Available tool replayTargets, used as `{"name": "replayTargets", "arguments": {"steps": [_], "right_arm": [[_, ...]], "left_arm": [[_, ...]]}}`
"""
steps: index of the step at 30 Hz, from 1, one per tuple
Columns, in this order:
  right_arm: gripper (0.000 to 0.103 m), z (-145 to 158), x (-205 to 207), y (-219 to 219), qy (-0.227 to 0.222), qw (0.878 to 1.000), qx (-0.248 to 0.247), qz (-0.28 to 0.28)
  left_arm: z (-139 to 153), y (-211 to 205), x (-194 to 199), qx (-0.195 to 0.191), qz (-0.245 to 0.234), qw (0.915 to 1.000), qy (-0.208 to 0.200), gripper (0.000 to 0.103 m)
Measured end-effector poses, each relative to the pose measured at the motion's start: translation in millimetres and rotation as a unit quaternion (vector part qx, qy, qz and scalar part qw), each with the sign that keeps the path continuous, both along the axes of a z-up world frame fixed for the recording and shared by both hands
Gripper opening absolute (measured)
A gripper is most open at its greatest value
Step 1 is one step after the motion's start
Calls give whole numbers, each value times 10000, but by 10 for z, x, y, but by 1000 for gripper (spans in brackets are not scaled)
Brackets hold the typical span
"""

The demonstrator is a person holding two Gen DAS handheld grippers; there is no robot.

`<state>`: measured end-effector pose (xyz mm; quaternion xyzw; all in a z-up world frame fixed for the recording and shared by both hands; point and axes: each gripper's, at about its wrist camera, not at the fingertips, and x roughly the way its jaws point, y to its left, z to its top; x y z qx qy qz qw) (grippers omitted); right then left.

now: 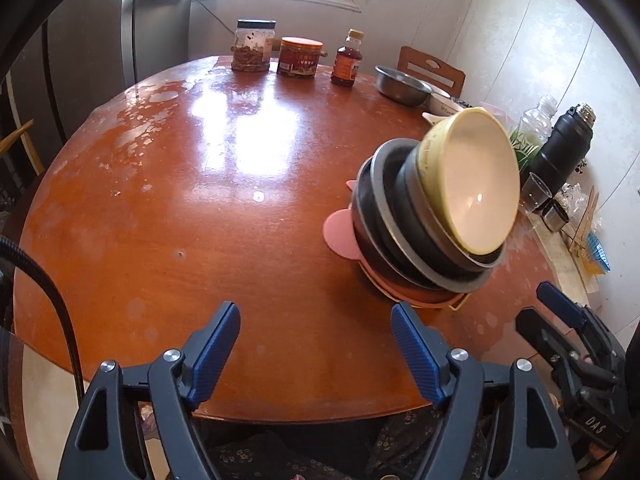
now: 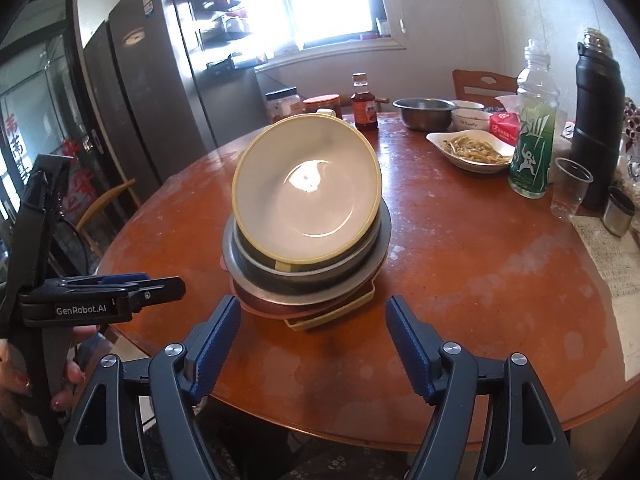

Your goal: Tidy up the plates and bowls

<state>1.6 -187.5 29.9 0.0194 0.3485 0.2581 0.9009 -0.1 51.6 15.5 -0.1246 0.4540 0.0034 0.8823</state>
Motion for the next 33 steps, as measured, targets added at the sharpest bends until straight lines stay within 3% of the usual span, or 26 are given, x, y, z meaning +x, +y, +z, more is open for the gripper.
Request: {"name": "replayTargets", "arguments": {"steps": [5, 12, 19, 33], "right_arm": [[77, -77, -117, -13, -81, 9998, -83, -151], [78, -225, -224, -107, -31, 9996, -26, -273], [78, -192, -295, -154, -315, 9984, -30, -467], [78, -305, -227, -199, -112, 9987, 68, -483]], "left_arm": [[-36, -203, -105, 72, -132, 9998, -97, 84], [-105, -360, -229, 172, 47, 9995, -264, 85], [-165, -414, -255, 371, 171, 9990, -178, 85], [-243, -479, -210, 523, 164, 9985, -53, 85]]}}
